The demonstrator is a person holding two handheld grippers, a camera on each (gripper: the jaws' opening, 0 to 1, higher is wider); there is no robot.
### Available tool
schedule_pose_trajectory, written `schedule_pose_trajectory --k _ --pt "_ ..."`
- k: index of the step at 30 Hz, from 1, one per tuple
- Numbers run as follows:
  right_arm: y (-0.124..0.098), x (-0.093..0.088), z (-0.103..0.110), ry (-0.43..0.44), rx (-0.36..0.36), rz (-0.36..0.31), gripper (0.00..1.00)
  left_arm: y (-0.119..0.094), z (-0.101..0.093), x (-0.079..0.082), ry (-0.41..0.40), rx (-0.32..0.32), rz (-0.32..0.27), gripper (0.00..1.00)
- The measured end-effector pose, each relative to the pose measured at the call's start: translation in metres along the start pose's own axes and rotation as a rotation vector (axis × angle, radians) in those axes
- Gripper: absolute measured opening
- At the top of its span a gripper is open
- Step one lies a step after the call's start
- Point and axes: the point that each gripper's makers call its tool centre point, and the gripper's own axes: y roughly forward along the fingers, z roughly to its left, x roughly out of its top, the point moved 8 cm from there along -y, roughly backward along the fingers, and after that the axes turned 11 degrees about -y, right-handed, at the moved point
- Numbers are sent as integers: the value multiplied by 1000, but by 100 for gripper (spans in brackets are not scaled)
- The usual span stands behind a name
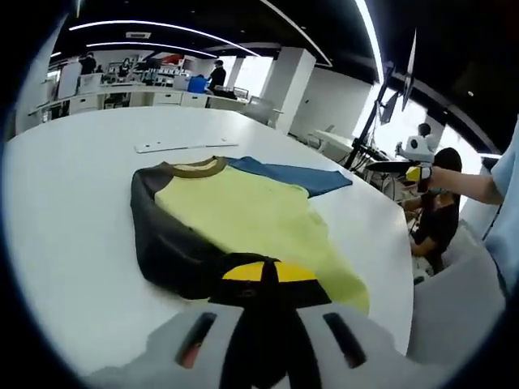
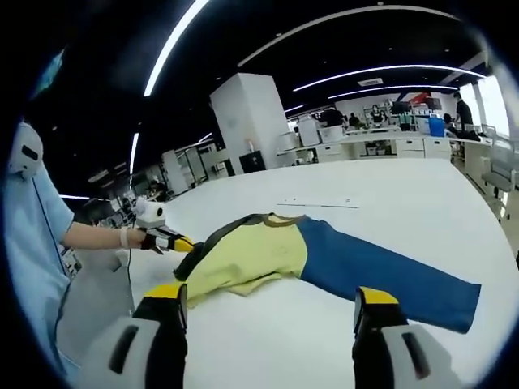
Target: Fold the garment on the visible template until the final outline fits inside the template.
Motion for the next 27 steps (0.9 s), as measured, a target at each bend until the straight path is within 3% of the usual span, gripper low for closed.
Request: schedule_pose_trajectory --k 6,12,18,24,27 --pt "-1 -2 0 8 -1 5 85 13 4 -8 -17 -2 25 0" --pt "-1 -3 1 12 3 17 84 12 4 -7 -27 -14 23 1" --pt "0 -4 3 11 9 22 84 6 -2 -7 -2 -32 21 23" --pt "3 -3 8 11 17 20 84 -3 0 -6 9 -29 15 36" --pt "4 -4 9 10 19 20 84 -12 3 -5 11 -20 13 36"
